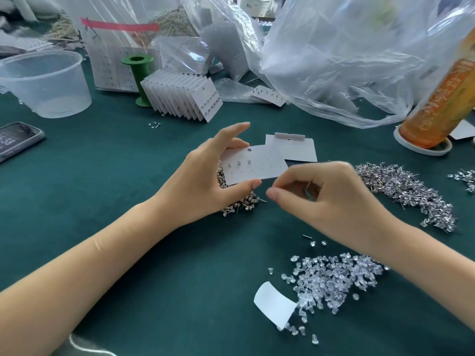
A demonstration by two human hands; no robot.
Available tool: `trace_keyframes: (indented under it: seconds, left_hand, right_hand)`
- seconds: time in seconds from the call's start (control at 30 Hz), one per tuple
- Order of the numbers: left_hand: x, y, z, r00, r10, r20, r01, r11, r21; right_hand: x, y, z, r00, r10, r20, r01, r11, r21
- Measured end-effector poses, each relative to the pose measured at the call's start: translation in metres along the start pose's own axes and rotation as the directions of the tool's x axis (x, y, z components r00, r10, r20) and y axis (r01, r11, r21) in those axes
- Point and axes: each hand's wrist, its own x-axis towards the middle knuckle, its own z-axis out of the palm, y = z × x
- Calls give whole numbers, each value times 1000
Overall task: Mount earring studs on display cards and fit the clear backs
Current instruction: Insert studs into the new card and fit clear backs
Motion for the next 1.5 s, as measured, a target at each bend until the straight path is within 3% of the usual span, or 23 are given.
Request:
trace_keyframes:
  seconds: [0.1,0.57,0.67,0.87,1.27,1.5]
  left_hand:
    - [0,-2,-1,999,-30,-26,30,999,16]
    - [1,-5,-1,999,-46,-19,46,998,32]
    - [1,-4,0,999,-45,-15,46,998,32]
    - [-3,2,1,997,4,83,-3,1000,-9]
    - [-4,11,0,982,79,170,-65,994,-82]
    - [-5,14,-1,982,84,169,-67,993,-99]
  right_hand:
    - [-2,3,7,995,63,78,-53,990,-130]
    - [5,-2,19,994,92,63,-80,981,-177]
    - [3,-1,12,995,87,48,-83,993,-88]
    - [13,1,-5,982,140,-131,-92,943,319]
    - [13,6,3,967,203,-156,-177,970,164]
    - [13,3,2,968,216,-129,-180,954,241]
